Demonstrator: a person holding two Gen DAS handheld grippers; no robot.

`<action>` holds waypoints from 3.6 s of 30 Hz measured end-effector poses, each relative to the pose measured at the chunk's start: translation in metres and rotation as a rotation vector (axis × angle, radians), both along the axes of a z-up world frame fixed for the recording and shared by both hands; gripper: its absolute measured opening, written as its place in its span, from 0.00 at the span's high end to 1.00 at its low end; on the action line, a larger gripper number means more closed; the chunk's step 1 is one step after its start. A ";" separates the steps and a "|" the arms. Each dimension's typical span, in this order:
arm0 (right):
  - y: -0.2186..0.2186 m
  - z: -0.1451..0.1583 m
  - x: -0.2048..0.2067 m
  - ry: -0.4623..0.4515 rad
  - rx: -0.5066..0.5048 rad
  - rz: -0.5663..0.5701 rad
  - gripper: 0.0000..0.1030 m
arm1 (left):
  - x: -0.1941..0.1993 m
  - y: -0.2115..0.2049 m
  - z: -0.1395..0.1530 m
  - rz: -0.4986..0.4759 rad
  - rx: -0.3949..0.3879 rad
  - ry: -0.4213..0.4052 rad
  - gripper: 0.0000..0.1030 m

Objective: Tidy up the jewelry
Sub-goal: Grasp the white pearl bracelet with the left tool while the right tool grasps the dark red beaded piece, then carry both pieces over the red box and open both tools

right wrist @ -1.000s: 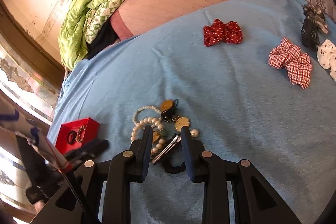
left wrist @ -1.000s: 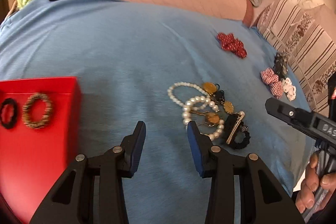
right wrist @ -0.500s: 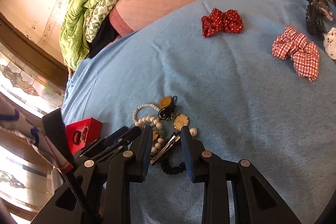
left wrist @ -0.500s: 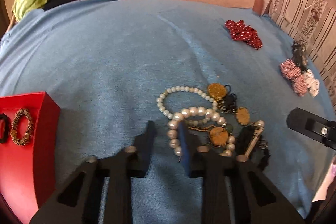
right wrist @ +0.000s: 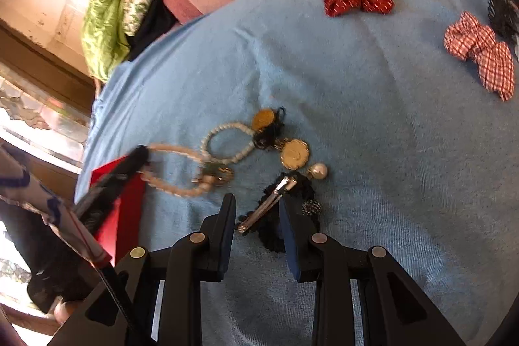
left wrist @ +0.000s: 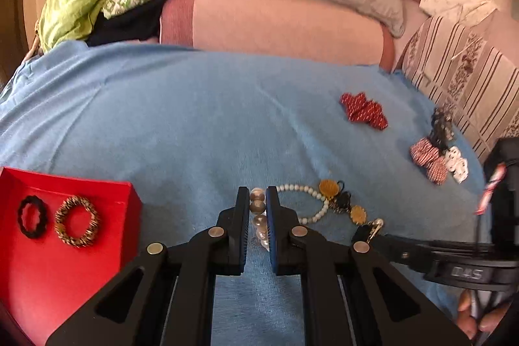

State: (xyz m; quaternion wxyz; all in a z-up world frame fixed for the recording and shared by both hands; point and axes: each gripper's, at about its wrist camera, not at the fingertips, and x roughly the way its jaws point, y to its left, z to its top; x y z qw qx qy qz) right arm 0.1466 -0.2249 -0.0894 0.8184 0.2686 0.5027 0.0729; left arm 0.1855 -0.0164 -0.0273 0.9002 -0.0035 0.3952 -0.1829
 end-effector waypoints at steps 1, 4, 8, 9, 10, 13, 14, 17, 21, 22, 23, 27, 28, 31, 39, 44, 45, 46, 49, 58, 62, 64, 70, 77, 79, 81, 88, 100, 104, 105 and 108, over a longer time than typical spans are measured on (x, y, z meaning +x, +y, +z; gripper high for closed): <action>0.000 -0.001 0.000 0.006 -0.003 -0.006 0.71 | -0.001 0.002 0.004 -0.005 -0.012 -0.011 0.91; 0.001 -0.005 0.005 0.027 -0.027 -0.021 0.70 | -0.002 0.008 0.012 -0.030 -0.057 -0.023 0.91; 0.010 -0.012 0.014 0.054 -0.063 -0.015 0.69 | -0.005 0.013 0.026 -0.093 -0.122 -0.038 0.91; 0.015 -0.012 0.017 0.050 -0.094 -0.008 0.69 | -0.007 0.014 0.028 -0.117 -0.136 -0.036 0.91; 0.017 -0.011 0.018 0.040 -0.115 -0.005 0.69 | -0.007 0.014 0.030 -0.140 -0.147 -0.034 0.91; 0.019 -0.009 0.017 0.029 -0.154 0.001 0.80 | -0.010 0.017 0.033 -0.163 -0.144 -0.045 0.91; 0.019 -0.007 0.016 0.021 -0.157 0.001 0.82 | -0.009 0.017 0.032 -0.167 -0.144 -0.037 0.91; 0.015 0.001 0.011 -0.022 -0.132 -0.001 0.85 | -0.011 0.019 0.035 -0.173 -0.149 -0.039 0.91; 0.018 0.022 0.005 -0.127 -0.114 0.012 0.86 | -0.016 0.025 0.044 -0.208 -0.205 -0.056 0.91; 0.019 0.028 0.004 -0.157 -0.109 0.020 0.86 | -0.016 0.025 0.045 -0.203 -0.202 -0.066 0.91; 0.020 0.030 0.004 -0.172 -0.106 0.024 0.86 | -0.017 0.026 0.046 -0.194 -0.197 -0.072 0.91; 0.025 0.040 0.000 -0.223 -0.086 0.041 0.86 | -0.016 0.027 0.044 -0.166 -0.164 -0.079 0.91; 0.025 0.041 0.000 -0.224 -0.091 0.036 0.86 | -0.016 0.027 0.044 -0.163 -0.157 -0.077 0.91; 0.027 0.035 0.004 -0.174 -0.110 0.042 0.86 | -0.012 0.025 0.038 -0.153 -0.116 -0.057 0.91; 0.021 0.005 0.015 -0.037 -0.098 0.030 0.65 | -0.016 -0.010 -0.024 -0.249 0.124 0.135 0.79; 0.011 0.005 0.016 -0.051 -0.085 -0.016 0.65 | -0.024 -0.020 -0.045 -0.255 0.211 0.139 0.65; 0.007 0.006 0.017 -0.054 -0.069 -0.027 0.65 | -0.026 -0.022 -0.045 -0.258 0.212 0.132 0.64; 0.005 0.007 0.017 -0.056 -0.064 -0.033 0.65 | -0.025 -0.025 -0.049 -0.244 0.239 0.135 0.63; 0.005 0.008 0.016 -0.063 -0.057 -0.030 0.65 | -0.024 -0.034 -0.056 -0.206 0.293 0.115 0.62; 0.014 0.010 0.022 -0.092 -0.079 0.016 0.65 | -0.013 -0.014 -0.030 -0.141 0.144 0.079 0.91; 0.014 -0.002 0.035 -0.052 -0.109 0.024 0.65 | -0.013 0.006 -0.010 -0.105 0.059 0.034 0.91; 0.018 -0.007 0.041 -0.035 -0.130 0.043 0.65 | -0.012 0.016 -0.002 -0.090 0.029 0.017 0.91; 0.044 -0.008 0.044 -0.043 -0.313 0.140 0.67 | -0.009 0.022 0.002 -0.071 0.015 0.013 0.91; 0.067 0.005 0.031 -0.133 -0.459 0.239 0.82 | -0.012 0.021 0.005 -0.074 0.018 0.003 0.91; 0.062 0.015 0.027 -0.176 -0.424 0.222 0.82 | -0.014 0.023 0.006 -0.068 0.015 -0.003 0.91; 0.054 0.027 0.022 -0.232 -0.353 0.197 0.82 | -0.014 0.024 0.007 -0.067 0.012 -0.005 0.91; 0.055 0.049 0.008 -0.351 -0.276 0.187 0.82 | -0.017 0.028 0.014 -0.056 0.002 -0.025 0.91; 0.077 0.055 0.008 -0.378 -0.259 0.215 0.82 | -0.023 0.057 0.030 -0.002 -0.027 -0.060 0.91; 0.087 0.059 0.009 -0.390 -0.248 0.224 0.82 | -0.025 0.078 0.038 0.031 -0.042 -0.078 0.91; 0.092 0.060 0.010 -0.392 -0.239 0.231 0.82 | -0.026 0.085 0.040 0.040 -0.044 -0.082 0.91; 0.105 0.061 0.011 -0.395 -0.222 0.253 0.82 | -0.028 0.104 0.043 0.072 -0.040 -0.093 0.91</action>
